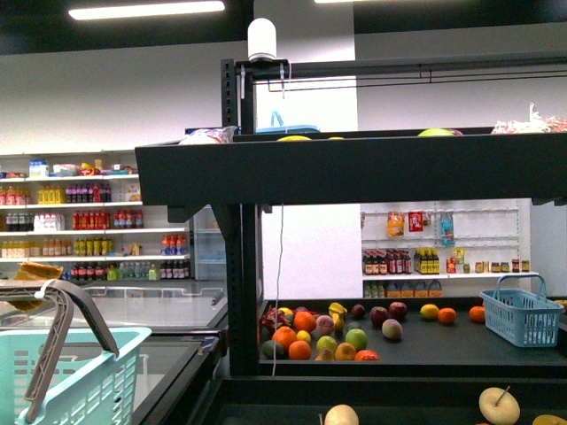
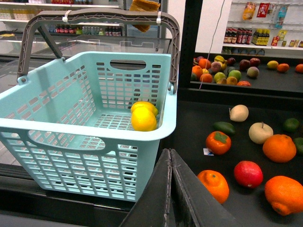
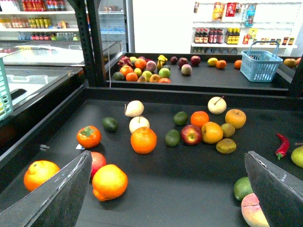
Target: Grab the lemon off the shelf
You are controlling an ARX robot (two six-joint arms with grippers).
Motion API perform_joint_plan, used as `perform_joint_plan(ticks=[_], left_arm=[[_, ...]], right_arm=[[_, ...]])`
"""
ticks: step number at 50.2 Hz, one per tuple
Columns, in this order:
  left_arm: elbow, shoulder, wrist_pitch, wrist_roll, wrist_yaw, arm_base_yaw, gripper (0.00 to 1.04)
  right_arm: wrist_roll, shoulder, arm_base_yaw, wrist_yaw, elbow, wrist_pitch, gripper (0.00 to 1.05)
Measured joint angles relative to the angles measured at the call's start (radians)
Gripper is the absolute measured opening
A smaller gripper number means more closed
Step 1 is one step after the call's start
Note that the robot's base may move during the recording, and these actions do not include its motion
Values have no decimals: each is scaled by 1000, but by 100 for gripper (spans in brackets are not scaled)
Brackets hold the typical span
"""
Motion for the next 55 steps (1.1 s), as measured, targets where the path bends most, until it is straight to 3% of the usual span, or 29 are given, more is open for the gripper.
perform_joint_plan(ticks=[9, 15, 29, 33, 55], left_arm=[[-31, -48, -8, 0, 0, 0, 2], [-31, -183, -169, 1, 0, 0, 2], [-31, -219, -183, 0, 0, 0, 4], [-31, -219, -183, 1, 0, 0, 22], [-31, -219, -183, 2, 0, 0, 99]], right_arm=[[0, 0, 0, 0, 0, 0, 97], [0, 0, 0, 0, 0, 0, 97], [0, -1, 0, 0, 0, 0, 97], [0, -1, 0, 0, 0, 0, 97], [0, -1, 0, 0, 0, 0, 97]])
